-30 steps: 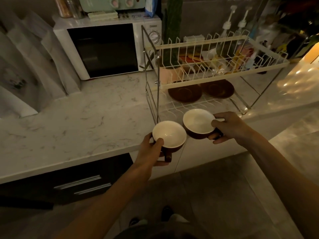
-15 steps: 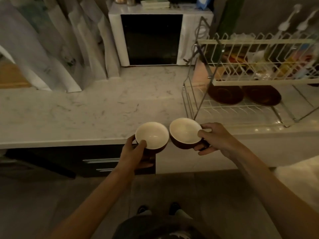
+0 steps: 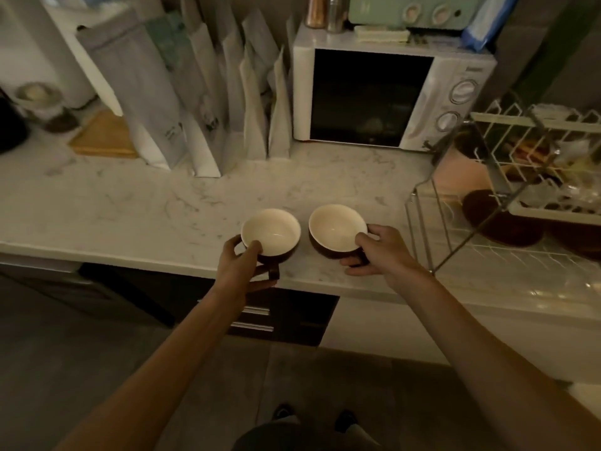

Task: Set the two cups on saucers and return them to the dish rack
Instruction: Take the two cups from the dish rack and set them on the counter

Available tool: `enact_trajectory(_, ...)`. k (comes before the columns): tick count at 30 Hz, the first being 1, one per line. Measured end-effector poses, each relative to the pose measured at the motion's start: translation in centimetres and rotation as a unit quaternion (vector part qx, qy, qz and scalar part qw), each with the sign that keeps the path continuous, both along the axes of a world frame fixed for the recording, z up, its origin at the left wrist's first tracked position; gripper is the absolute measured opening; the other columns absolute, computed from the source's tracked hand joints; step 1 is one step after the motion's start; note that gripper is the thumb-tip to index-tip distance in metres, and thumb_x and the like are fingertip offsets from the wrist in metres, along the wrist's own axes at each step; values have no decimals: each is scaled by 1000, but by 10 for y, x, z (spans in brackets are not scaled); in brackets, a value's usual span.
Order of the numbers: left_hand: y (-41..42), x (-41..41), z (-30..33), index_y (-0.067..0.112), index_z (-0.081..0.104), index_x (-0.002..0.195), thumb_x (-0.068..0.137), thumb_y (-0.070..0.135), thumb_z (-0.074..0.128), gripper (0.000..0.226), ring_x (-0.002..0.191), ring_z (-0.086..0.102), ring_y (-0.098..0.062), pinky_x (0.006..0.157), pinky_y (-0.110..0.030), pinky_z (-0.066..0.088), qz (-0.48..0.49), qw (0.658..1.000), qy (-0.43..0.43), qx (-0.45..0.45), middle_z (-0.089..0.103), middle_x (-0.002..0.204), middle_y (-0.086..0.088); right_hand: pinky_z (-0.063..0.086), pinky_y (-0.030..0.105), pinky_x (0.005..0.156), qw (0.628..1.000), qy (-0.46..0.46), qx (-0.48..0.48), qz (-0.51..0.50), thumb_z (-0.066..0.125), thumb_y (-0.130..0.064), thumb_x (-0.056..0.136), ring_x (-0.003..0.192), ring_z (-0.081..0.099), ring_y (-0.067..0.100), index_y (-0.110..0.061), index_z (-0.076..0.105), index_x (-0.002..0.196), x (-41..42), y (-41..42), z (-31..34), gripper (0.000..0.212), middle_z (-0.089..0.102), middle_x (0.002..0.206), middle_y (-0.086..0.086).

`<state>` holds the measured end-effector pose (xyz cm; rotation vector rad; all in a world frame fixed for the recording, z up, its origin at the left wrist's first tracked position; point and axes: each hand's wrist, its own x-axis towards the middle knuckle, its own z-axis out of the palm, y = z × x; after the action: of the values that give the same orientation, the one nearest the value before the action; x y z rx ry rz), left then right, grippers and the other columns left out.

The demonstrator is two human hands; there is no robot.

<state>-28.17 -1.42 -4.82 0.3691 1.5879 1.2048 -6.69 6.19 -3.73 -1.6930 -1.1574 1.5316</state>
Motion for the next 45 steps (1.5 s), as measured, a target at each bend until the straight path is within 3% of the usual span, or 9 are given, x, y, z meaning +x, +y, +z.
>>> enact_trajectory(7, 50, -53, 0, 26, 37, 137, 93, 17, 54, 49, 112, 59, -35, 65, -46, 59, 40, 999, -13, 9, 52, 115, -14, 63, 43, 60, 999, 32, 2, -39, 47, -9, 95, 70, 75, 28, -11, 46, 138, -70, 52, -6, 44, 72, 94, 23)
enact_trajectory(12, 88, -85, -1, 23, 36, 138, 93, 18, 55, 49, 112, 59, -35, 65, -46, 59, 53, 998, -25, 20, 54, 98, -7, 62, 39, 54, 997, 50, -2, -62, 45, -7, 94, 62, 73, 27, -7, 48, 135, -112, 85, -16, 42, 69, 100, 25)
enact_trajectory(19, 122, -118, -9, 21, 38, 139, 93, 17, 53, 49, 108, 61, -35, 57, -43, 59, 74, 997, -9, 6, 52, 120, -15, 62, 42, 56, 993, 67, -10, -97, 47, -6, 93, 63, 72, 30, -8, 46, 136, -155, 119, -32, 43, 65, 118, 21)
enact_trajectory(31, 146, -142, -27, 22, 41, 138, 92, 17, 53, 48, 109, 60, -35, 65, -49, 59, 88, 996, 0, -16, 52, 125, -15, 60, 39, 45, 985, 81, -36, -149, 49, -7, 96, 56, 70, 25, -7, 43, 137, -192, 149, -50, 42, 60, 128, 24)
enact_trajectory(42, 158, -155, -32, 24, 40, 139, 93, 19, 55, 48, 110, 59, -33, 67, -48, 59, 92, 995, -3, -33, 50, 117, -10, 58, 34, 40, 978, 108, -37, -174, 45, -4, 97, 40, 67, 15, -6, 40, 138, -212, 154, -58, 42, 60, 128, 24)
enact_trajectory(45, 159, -158, -34, 24, 42, 139, 93, 18, 54, 48, 109, 60, -33, 66, -47, 59, 91, 995, -2, -30, 56, 104, -8, 58, 34, 41, 977, 109, -40, -177, 46, -3, 97, 41, 67, 16, -6, 41, 138, -217, 156, -60, 42, 60, 128, 23)
